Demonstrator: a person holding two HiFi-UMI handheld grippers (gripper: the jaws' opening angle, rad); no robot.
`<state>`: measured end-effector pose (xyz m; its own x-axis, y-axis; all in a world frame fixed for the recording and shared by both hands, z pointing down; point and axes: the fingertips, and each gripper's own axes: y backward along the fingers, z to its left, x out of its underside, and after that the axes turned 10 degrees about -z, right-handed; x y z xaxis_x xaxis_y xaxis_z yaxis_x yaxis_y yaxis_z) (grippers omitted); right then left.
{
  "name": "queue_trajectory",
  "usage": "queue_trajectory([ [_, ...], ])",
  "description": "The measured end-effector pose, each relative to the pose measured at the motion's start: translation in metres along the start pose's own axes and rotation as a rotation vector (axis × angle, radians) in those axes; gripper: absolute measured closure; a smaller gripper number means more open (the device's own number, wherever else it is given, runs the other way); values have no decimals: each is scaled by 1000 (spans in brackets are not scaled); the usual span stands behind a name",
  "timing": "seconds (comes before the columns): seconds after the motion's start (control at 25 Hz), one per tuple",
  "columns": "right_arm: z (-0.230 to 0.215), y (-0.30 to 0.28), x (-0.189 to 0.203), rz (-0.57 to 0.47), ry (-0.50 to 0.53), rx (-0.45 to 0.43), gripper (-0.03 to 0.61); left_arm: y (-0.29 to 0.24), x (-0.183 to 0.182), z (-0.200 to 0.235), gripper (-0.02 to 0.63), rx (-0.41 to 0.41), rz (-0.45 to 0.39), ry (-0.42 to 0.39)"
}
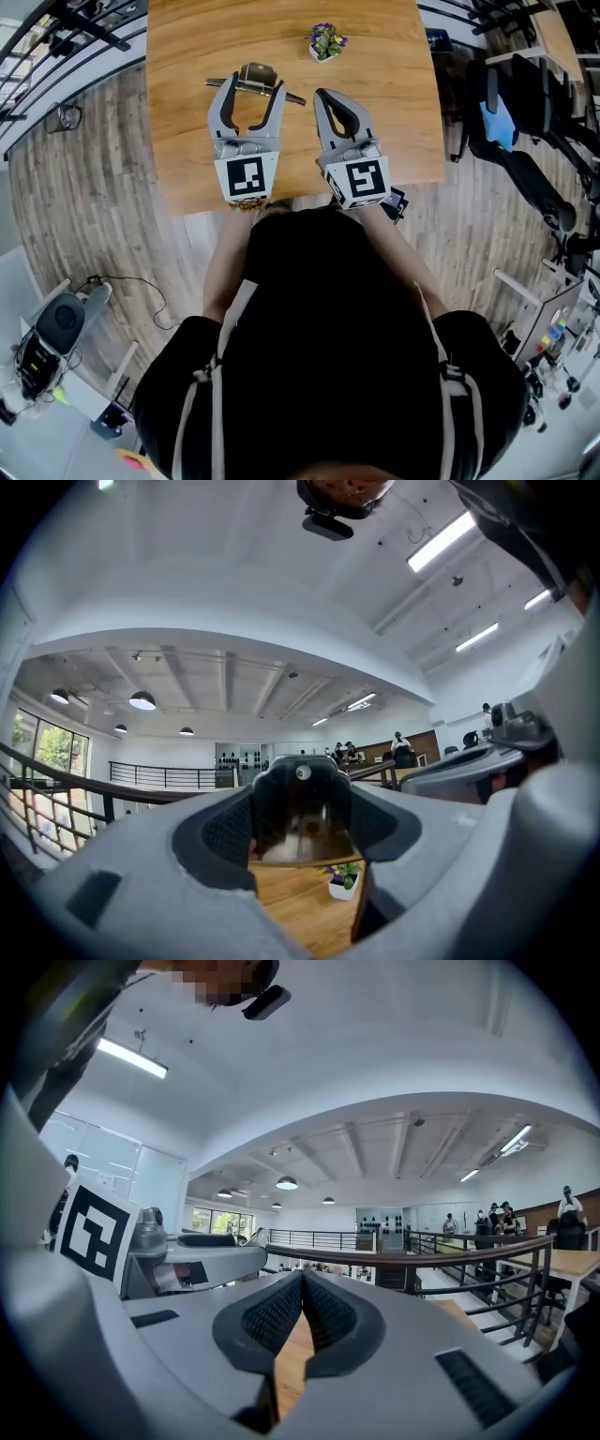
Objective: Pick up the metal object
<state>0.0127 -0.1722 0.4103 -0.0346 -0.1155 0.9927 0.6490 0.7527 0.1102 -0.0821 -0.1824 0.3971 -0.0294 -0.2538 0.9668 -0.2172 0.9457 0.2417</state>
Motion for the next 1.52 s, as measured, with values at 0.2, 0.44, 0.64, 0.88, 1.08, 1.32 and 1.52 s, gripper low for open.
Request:
queue_trajectory([
  [0.2,-1,-2,15,21,-36,52,578,4,13,5,316,-16,13,2],
  [0.44,12,3,28,54,-60,27,578,10,33,4,316,5,49,-2],
  [0.64,16,7,32,66,-62,12,578,16,48,1,316,6,85,15],
  [0.88,22,9,41,83,-65,-3,578,24,67,0,316,9,121,20],
  [1.08,23,8,47,99,-69,-10,578,27,75,3,316,1,139,27],
  [1.32,24,8,52,112,-71,-14,578,31,82,5,316,-8,157,30],
  [1.52,24,9,53,118,-76,-11,578,34,88,5,316,-5,172,32],
])
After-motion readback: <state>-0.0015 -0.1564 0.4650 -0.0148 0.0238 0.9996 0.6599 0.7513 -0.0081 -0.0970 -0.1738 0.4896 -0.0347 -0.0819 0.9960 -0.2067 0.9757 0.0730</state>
